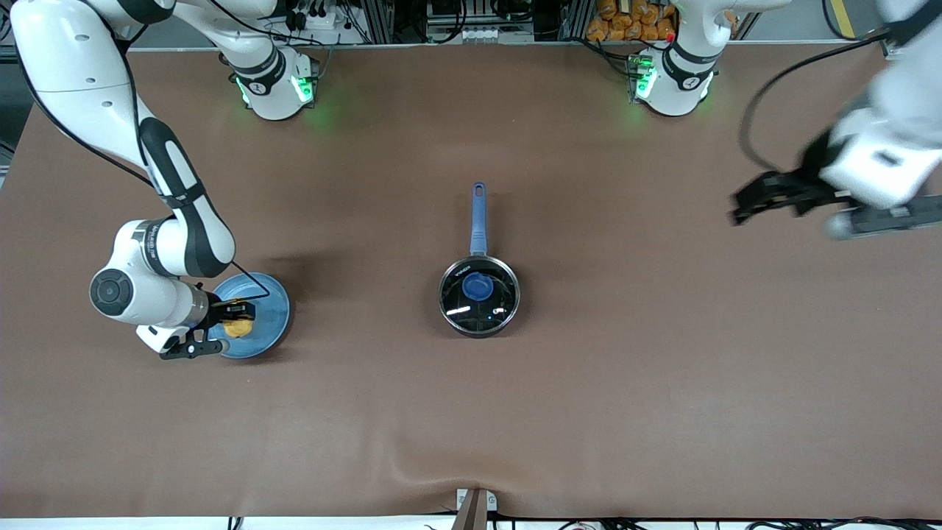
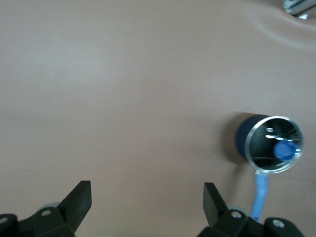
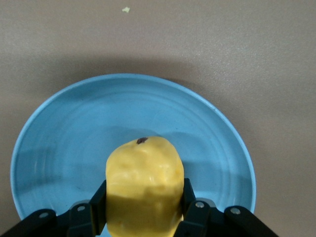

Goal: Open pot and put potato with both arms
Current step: 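Grasp the lid knob with the left gripper while the right gripper lifts potato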

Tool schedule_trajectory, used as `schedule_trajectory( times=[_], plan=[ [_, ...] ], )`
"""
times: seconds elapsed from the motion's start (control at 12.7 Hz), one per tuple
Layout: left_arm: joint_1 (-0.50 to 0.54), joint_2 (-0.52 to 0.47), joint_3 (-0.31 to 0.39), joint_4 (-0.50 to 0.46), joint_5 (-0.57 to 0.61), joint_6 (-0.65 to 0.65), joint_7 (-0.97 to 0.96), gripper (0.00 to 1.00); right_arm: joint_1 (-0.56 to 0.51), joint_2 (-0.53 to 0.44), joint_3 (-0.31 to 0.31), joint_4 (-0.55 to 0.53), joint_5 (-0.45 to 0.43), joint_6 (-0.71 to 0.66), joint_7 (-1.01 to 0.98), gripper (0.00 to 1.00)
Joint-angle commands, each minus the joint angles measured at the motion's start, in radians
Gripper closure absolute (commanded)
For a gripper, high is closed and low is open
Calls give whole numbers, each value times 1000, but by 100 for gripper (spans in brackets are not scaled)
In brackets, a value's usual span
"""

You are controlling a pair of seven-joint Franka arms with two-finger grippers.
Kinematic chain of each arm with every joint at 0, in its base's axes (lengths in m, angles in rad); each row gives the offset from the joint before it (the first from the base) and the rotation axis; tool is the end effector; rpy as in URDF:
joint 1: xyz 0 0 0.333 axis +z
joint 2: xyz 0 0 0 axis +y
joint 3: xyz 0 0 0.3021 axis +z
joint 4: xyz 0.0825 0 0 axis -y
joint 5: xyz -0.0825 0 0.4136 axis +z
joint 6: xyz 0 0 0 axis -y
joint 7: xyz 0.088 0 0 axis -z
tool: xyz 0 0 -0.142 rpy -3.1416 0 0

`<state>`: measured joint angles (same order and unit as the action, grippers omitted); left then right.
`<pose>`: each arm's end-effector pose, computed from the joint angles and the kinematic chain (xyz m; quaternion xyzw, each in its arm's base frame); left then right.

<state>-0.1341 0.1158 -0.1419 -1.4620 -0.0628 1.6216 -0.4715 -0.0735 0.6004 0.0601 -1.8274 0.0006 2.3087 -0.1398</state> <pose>0.6001 -0.1744 0.5662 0.9940 0.0990 0.0065 0.0450 0.6426 -0.0083 0.1262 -0.9964 -0.0586 0.0575 0.0219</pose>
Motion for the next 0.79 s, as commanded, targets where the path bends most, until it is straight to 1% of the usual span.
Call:
schedule_trajectory(
  times=[0.0,0.32,0.55,0.71],
  plan=[
    [-131,68,1,9,3,64,-157,0,-9,-4,12,-3,18,3,5,87],
    [-295,195,2,20,40,177,-265,0,-9,-14,15,-1,18,-5,2,87],
    [-379,327,4,51,81,331,-401,0,-11,-36,35,-1,18,-6,2,87],
    [-429,383,10,55,97,397,-449,0,-6,-53,40,3,18,-24,5,87]
  ],
)
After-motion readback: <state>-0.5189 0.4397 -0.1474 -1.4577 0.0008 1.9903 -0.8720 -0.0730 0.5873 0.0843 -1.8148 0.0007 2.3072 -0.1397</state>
